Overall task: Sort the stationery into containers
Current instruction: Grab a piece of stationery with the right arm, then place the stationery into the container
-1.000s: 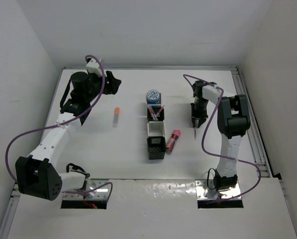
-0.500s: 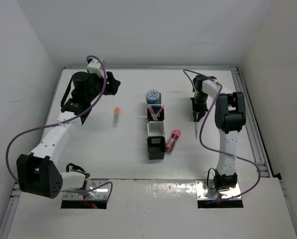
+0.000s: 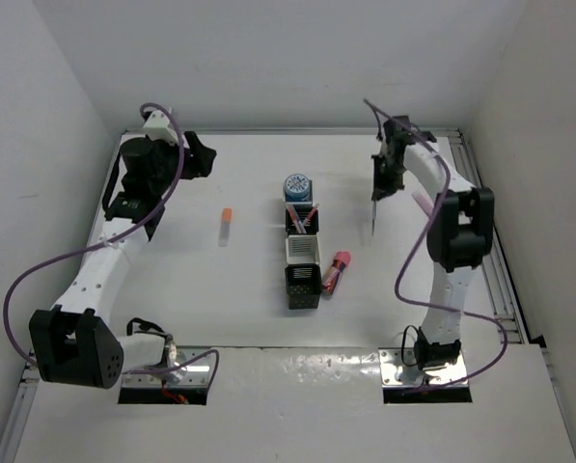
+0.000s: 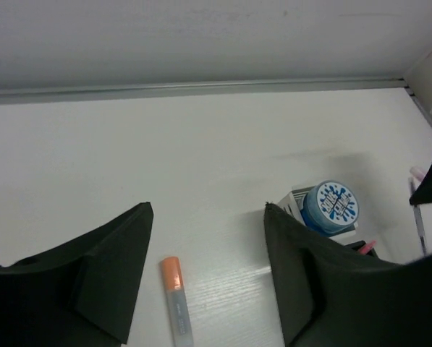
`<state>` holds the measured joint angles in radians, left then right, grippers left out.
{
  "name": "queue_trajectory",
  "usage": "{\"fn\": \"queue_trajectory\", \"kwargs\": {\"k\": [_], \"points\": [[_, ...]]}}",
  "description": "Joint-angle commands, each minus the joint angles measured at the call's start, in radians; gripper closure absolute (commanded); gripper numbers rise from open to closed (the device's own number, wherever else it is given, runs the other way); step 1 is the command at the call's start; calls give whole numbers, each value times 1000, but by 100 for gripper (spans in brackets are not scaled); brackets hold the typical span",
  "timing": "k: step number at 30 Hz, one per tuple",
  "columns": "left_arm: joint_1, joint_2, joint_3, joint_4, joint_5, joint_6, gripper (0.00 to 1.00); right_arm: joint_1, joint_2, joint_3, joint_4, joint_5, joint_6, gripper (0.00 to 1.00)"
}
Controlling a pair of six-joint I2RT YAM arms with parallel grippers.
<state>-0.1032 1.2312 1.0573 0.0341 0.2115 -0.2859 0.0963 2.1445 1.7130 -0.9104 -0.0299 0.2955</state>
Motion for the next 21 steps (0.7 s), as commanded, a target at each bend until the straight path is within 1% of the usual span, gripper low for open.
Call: {"fn": "queue_trajectory", "kwargs": {"k": [1, 2, 3, 4, 5, 6, 7, 8, 10, 11, 12, 13, 14, 15, 16, 18, 21], "points": [[48, -47, 59, -17, 57, -71, 29, 35, -274, 48, 232, -67, 24, 100], [56, -42, 70, -31, 69, -82, 24, 49, -317, 21, 286, -88, 25, 100], [72, -36, 78, -128, 83, -103, 18, 84, -406, -56, 406, -90, 36, 100], [86, -21, 101, -166, 89, -108, 0, 103, -450, -93, 471, -91, 40, 100], [98, -7, 113, -251, 94, -110, 0, 121, -489, -130, 598, -91, 48, 100], [137, 7, 130, -296, 113, -81, 0, 143, -562, -204, 660, -91, 53, 100], [154, 45, 171, -340, 130, -58, 0, 189, -590, -240, 718, -91, 56, 100], [167, 63, 191, -423, 146, -12, 0, 212, -610, -260, 788, -87, 56, 100], [210, 77, 207, -464, 178, 14, 0, 278, -611, -247, 785, -76, 62, 100], [238, 61, 187, -441, 186, 14, 0, 299, -598, -225, 762, -58, 63, 100], [250, 10, 131, -412, 186, 4, 0, 336, -574, -225, 768, -47, 62, 100], [263, -19, 94, -378, 192, -12, 0, 359, -560, -227, 792, -32, 56, 100], [282, -53, 55, -300, 193, -41, 0, 377, -546, -228, 812, 17, 27, 100], [287, -108, -12, -265, 201, -53, 0, 419, -516, -225, 829, 25, 10, 100], [290, -130, -35, -243, 204, -55, 0, 439, -500, -224, 852, 51, -1, 100], [292, -156, -48, -250, 216, -30, 0, 479, -470, -211, 860, 79, -25, 100], [295, -156, -28, -328, 213, 28, 0, 514, -437, -237, 867, 97, -25, 100]]}}
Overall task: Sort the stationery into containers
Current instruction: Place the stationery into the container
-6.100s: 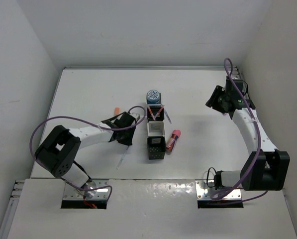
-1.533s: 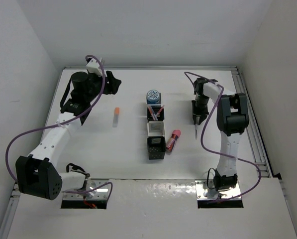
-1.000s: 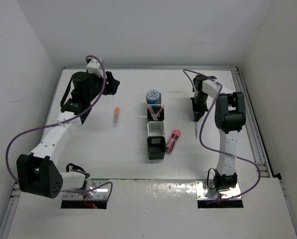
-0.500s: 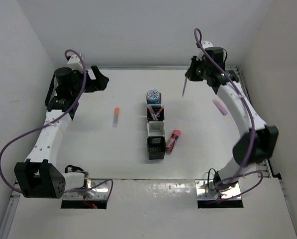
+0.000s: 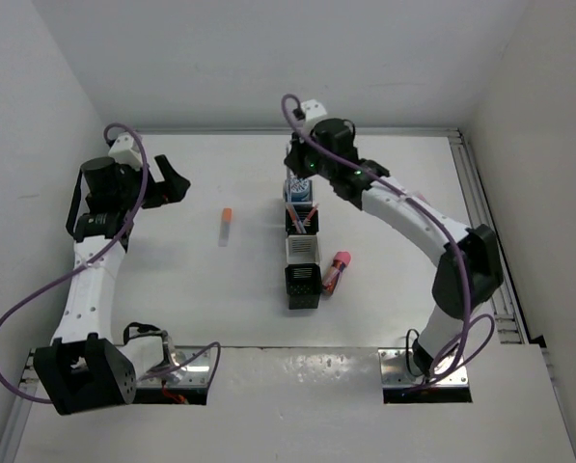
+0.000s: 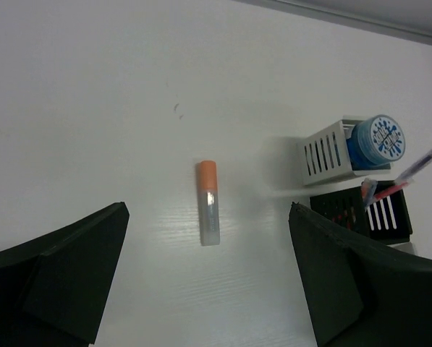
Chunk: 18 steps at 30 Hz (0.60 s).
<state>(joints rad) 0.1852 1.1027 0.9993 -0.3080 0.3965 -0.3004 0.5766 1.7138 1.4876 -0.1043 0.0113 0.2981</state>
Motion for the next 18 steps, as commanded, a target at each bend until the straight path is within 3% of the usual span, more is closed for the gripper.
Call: {"fn": "queue_trajectory", "kwargs": {"k": [1, 11, 18], "points": [[7, -24, 30, -9, 28, 56, 0, 42, 0, -24, 63, 62, -25, 100], [5, -75, -62, 73, 53, 101, 0, 78, -39, -211, 67, 128, -51, 100], [0, -56, -91, 93, 68, 125, 0, 75, -43, -308, 235, 220, -116, 100]]}}
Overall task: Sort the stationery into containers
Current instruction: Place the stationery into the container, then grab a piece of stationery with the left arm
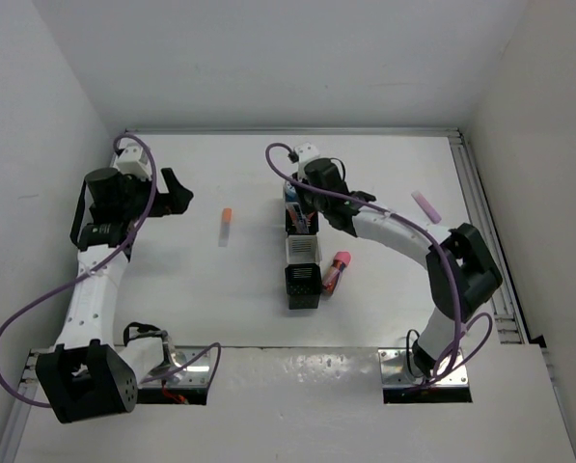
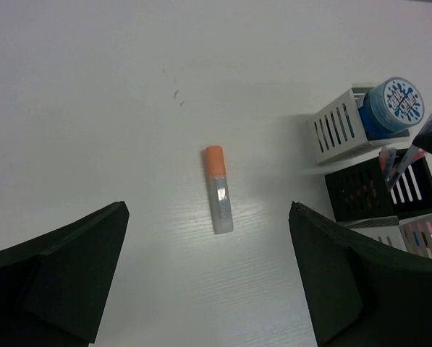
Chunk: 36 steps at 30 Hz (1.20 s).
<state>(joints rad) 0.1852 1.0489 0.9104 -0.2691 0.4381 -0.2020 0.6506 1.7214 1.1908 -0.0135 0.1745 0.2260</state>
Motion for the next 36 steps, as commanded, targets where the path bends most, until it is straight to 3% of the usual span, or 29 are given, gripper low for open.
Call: {"fn": "queue_trajectory", "kwargs": {"k": [1, 3, 4, 7, 8, 11, 14, 15, 21, 27, 32, 36], "points": [[-3, 0, -5, 53, 28, 45, 0, 0, -49, -14, 139, 59, -42, 100], [-9, 11, -2, 35, 45, 75, 0, 6, -45, -11, 113, 75, -28, 100], [-15, 14, -2, 33, 54, 104, 0, 12, -45, -2, 97, 88, -21, 93], [-52, 23, -8, 36, 12, 115, 0, 11, -52, 30, 17, 88, 50, 57], [-62, 31, -7, 37, -1, 113, 0, 8, -54, 47, -32, 57, 71, 39], [-105, 66, 1, 33, -77, 118, 0, -15, -45, 162, -166, -3, 154, 27], [-165, 128, 24, -1, -148, 128, 4, -48, -28, 283, -301, -44, 220, 27], [-202, 154, 45, -15, -159, 134, 10, -58, -29, 318, -313, -58, 229, 29], [-314, 428, 178, -128, -262, 63, 30, -211, -86, 278, -365, -40, 202, 40], [-401, 742, 416, -257, -433, 24, 34, -414, -196, 100, -437, -30, 226, 40], [-435, 896, 586, -335, -600, -33, 33, -535, -298, -48, -441, -72, 239, 40], [-438, 977, 671, -413, -621, -45, 38, -572, -315, -82, -442, -95, 243, 40]]}}
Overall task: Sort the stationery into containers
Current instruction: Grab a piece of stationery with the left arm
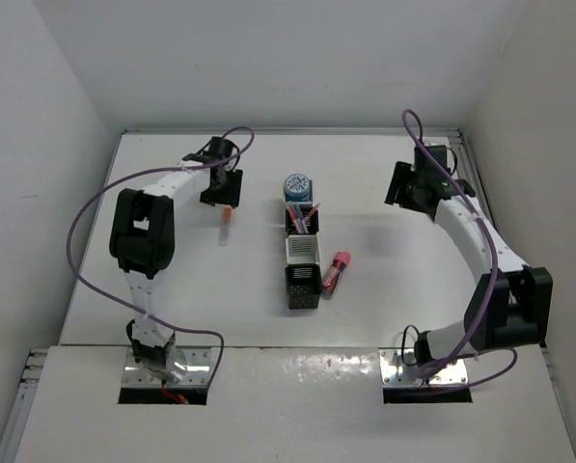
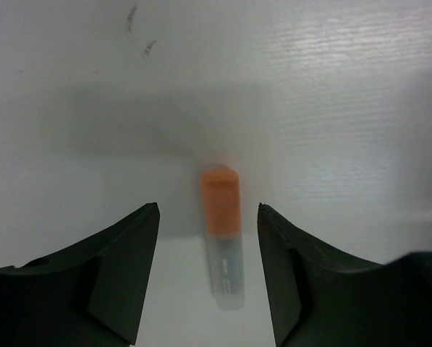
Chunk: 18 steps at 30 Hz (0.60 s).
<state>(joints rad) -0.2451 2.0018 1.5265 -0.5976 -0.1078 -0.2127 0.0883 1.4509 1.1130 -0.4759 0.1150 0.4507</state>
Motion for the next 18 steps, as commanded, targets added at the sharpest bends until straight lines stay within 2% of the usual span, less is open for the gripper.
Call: {"fn": "queue_trajectory", "kwargs": {"k": [1, 15, 17, 18], "points": [[-8, 26, 44, -71, -73, -36, 39, -16, -44, -5, 14, -40, 23, 40], [-2, 126, 58, -73, 34, -33, 45, -35, -21, 2, -21, -67, 36, 41], [-3, 135, 61, -71, 56, -28, 49, -36, -21, 2, -26, -69, 36, 41], [-2, 137, 63, -71, 63, -22, 56, -36, -21, 2, -29, -71, 33, 42]]}}
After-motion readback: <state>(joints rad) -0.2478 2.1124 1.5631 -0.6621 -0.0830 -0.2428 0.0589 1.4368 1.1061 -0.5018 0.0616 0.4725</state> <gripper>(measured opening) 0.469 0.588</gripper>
